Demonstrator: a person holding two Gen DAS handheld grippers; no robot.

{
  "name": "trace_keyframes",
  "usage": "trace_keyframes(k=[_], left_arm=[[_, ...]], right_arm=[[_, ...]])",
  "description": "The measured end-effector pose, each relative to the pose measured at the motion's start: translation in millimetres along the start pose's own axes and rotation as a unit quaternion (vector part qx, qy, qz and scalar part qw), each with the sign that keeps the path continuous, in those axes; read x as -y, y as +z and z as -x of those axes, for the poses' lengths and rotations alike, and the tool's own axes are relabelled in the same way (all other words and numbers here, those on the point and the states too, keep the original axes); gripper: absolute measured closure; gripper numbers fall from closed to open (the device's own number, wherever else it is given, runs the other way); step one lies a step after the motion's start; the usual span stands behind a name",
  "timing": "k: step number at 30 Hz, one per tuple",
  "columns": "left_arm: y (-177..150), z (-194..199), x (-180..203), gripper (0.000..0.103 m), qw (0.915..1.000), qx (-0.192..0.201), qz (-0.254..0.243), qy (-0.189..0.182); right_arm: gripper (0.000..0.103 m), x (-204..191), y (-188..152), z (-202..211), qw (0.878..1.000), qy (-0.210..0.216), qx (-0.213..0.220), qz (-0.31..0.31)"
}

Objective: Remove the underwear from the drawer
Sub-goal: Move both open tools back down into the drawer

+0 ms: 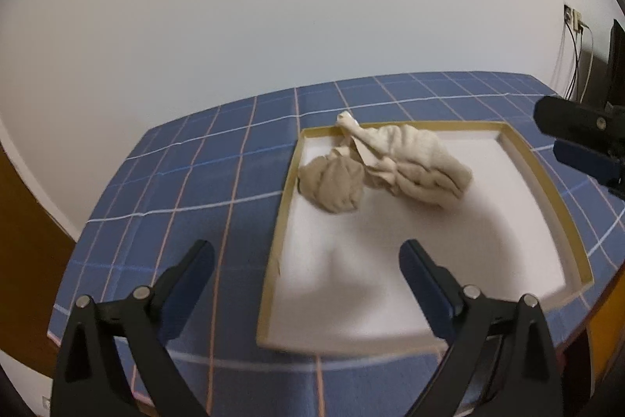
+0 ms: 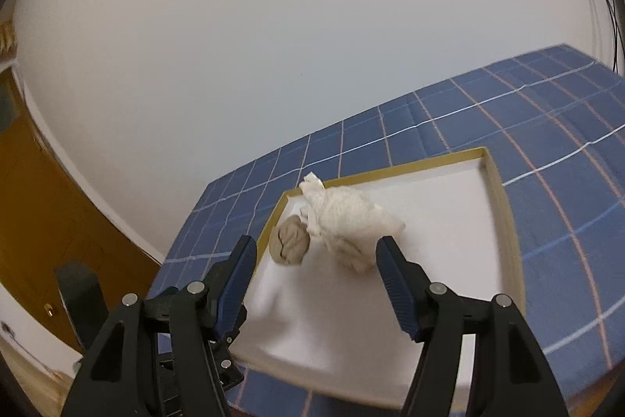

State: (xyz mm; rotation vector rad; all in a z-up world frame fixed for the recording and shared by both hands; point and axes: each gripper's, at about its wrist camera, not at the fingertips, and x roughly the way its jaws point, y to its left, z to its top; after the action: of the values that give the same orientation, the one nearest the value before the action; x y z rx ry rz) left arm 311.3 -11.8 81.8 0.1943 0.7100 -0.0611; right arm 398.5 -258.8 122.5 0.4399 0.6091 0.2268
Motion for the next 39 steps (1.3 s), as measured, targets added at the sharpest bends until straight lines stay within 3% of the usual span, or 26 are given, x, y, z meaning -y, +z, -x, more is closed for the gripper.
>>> trace_keyframes(k=[5, 13, 22, 29, 35, 39], left_arm=[[-21, 34, 15, 0.006, 0.9996, 0.025, -0.001, 0.012], [-59, 73, 40, 0.006, 0.9984, 0.040, -0.028, 0.027], [-116, 84, 43, 0.006, 0.9998, 0.000, -0.004, -0.021], [-158, 74, 46, 0.006, 0.9982, -0.039, 0.009, -0.045], [-187, 62, 53, 0.006, 0.9935, -0.068, -0.050, -0.076], [-205, 53, 51, 0.006, 0.9857, -0.101, -0.084, -0.105]], right_arm=[[0.037, -6, -23, 36, 0.999, 0.003, 0.009, 0.034], [0.037, 7, -71, 77, 0.998, 0.002, -0.015, 0.061], [0.037, 41, -123, 104, 0.994, -0.043, -0.032, 0.096], [0.037, 79, -172, 89, 0.985, -0.066, -0.114, 0.111], [0.037, 102, -195, 66, 0.974, -0.069, -0.186, 0.111], [0.037, 99, -204, 41, 0.964, -0.071, -0.222, 0.130]])
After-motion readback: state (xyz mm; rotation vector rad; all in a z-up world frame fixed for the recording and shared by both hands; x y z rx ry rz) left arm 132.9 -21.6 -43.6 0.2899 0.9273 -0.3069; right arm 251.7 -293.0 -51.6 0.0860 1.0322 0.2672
